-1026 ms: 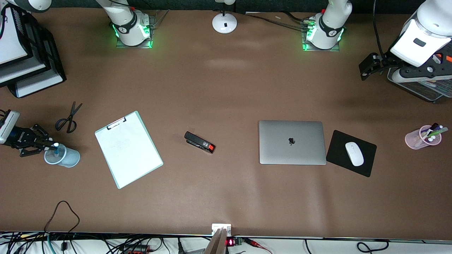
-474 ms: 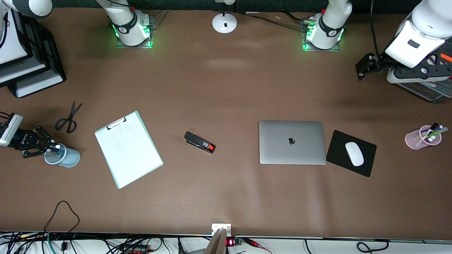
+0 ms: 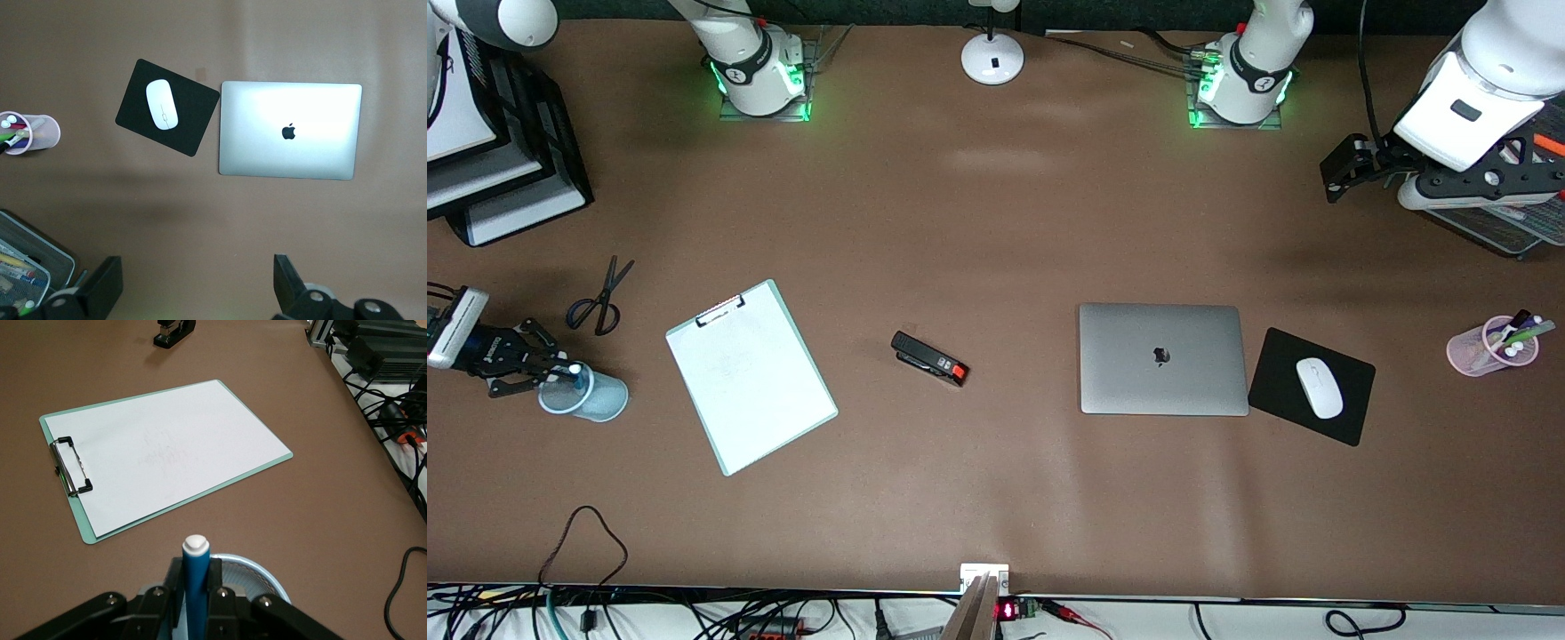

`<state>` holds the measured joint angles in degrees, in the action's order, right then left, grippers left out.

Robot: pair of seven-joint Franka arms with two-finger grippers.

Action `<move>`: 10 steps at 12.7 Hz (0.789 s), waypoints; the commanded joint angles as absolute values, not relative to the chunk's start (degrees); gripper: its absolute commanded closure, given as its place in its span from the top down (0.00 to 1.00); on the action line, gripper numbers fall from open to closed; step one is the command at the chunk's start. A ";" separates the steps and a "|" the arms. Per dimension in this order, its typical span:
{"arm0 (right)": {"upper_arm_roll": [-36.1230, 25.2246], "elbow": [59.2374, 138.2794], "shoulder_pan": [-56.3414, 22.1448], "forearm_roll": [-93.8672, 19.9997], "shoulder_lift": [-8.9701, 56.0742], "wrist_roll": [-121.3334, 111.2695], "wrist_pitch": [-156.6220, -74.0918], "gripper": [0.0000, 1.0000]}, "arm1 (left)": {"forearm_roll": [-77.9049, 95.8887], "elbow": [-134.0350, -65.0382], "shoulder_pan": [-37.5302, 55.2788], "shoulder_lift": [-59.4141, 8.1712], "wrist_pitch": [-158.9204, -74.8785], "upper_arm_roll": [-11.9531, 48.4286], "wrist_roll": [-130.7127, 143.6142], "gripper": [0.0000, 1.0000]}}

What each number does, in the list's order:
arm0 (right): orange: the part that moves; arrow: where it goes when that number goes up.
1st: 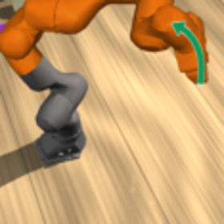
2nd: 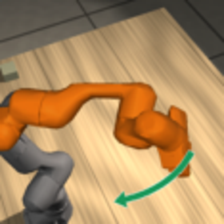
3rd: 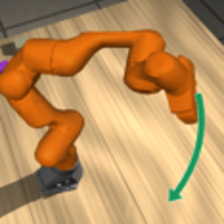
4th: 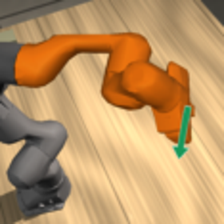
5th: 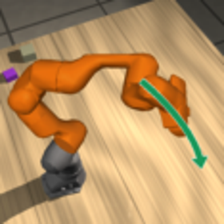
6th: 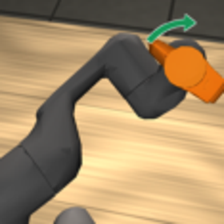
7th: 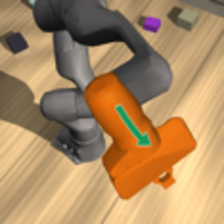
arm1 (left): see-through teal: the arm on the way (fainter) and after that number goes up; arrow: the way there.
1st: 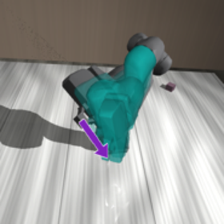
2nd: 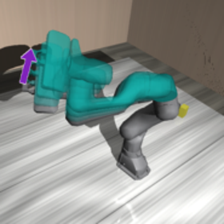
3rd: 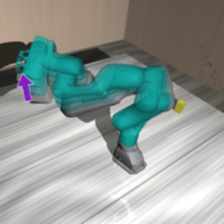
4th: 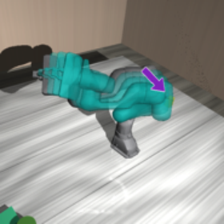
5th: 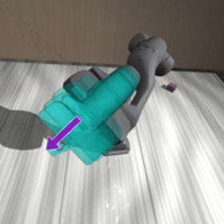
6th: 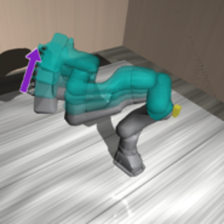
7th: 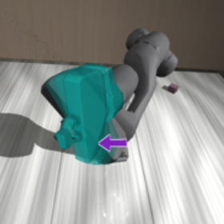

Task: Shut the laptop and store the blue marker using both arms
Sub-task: 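Lower the blue marker into the light blue cup with the right gripper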

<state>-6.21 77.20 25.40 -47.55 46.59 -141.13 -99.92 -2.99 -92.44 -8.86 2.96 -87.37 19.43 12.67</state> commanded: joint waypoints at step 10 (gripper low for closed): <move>-5.54 74.18 25.93 -39.83 40.54 -116.93 -93.26 1.00 | -2.20 -91.50 -8.96 2.37 -86.92 20.48 11.60 1.00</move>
